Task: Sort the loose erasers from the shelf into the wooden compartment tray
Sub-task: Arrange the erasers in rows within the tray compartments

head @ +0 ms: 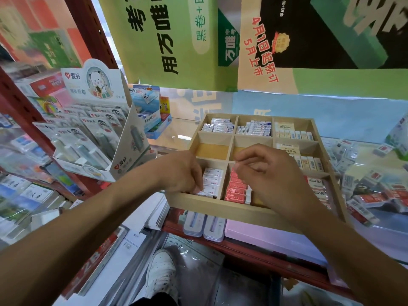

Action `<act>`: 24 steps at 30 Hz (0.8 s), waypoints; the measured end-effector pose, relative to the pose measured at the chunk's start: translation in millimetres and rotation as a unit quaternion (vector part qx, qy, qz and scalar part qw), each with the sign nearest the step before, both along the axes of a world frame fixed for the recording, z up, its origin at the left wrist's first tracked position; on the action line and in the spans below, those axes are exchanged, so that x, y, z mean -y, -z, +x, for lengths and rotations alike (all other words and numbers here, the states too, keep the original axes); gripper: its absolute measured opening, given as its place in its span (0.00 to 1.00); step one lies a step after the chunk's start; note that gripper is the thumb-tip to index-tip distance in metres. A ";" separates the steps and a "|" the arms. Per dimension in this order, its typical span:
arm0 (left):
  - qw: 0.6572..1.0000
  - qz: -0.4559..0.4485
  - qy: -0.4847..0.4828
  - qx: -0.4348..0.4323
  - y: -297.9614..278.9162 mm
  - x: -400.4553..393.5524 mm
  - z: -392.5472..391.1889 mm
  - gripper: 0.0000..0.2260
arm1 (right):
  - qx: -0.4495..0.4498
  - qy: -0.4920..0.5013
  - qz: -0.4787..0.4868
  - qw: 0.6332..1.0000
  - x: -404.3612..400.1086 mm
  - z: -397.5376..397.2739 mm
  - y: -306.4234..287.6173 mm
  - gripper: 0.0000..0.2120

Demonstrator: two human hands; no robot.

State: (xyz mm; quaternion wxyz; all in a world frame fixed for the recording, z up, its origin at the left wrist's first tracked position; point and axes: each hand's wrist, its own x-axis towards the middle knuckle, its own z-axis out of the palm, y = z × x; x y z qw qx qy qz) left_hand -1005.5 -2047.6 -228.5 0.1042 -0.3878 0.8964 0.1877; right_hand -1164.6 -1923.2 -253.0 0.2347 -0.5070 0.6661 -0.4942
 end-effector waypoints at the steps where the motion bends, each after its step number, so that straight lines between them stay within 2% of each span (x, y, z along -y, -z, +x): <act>1: 1.000 -0.013 -0.011 0.003 4.0 -0.1 -2.8 0.05 | -0.012 0.000 -0.003 1.000 -1.2 -0.9 0.2 0.04; 6: 0.998 -0.042 -0.052 0.000 11.9 1.5 -1.9 0.01 | -0.063 -0.017 -0.018 0.998 -6.9 -4.6 1.7 0.04; 9: 0.998 -0.010 -0.052 -0.016 8.0 1.7 2.0 0.07 | -0.073 -0.030 -0.019 0.997 -9.6 -8.6 3.2 0.05; 11: 0.998 -0.002 -0.052 -0.027 6.9 -2.0 2.4 0.08 | -0.086 -0.037 -0.019 0.995 -12.5 -11.5 3.3 0.06; 14: 0.993 -0.076 -0.059 -0.065 7.2 -13.8 -1.0 0.04 | -0.094 -0.047 -0.024 0.994 -19.7 -16.0 0.5 0.06; 16: 0.982 -0.130 -0.031 -0.135 5.5 -22.1 -6.3 0.03 | -0.098 -0.049 -0.027 0.994 -26.5 -20.5 -3.1 0.06; 20: 0.960 -0.048 0.032 -0.274 -5.6 -44.1 -32.5 0.07 | -0.128 -0.033 -0.018 0.991 -48.2 -38.6 -10.6 0.07; 24: 0.950 -0.009 0.085 -0.302 -10.2 -64.6 -78.8 0.08 | -0.162 0.016 0.011 0.987 -83.8 -72.1 -12.4 0.06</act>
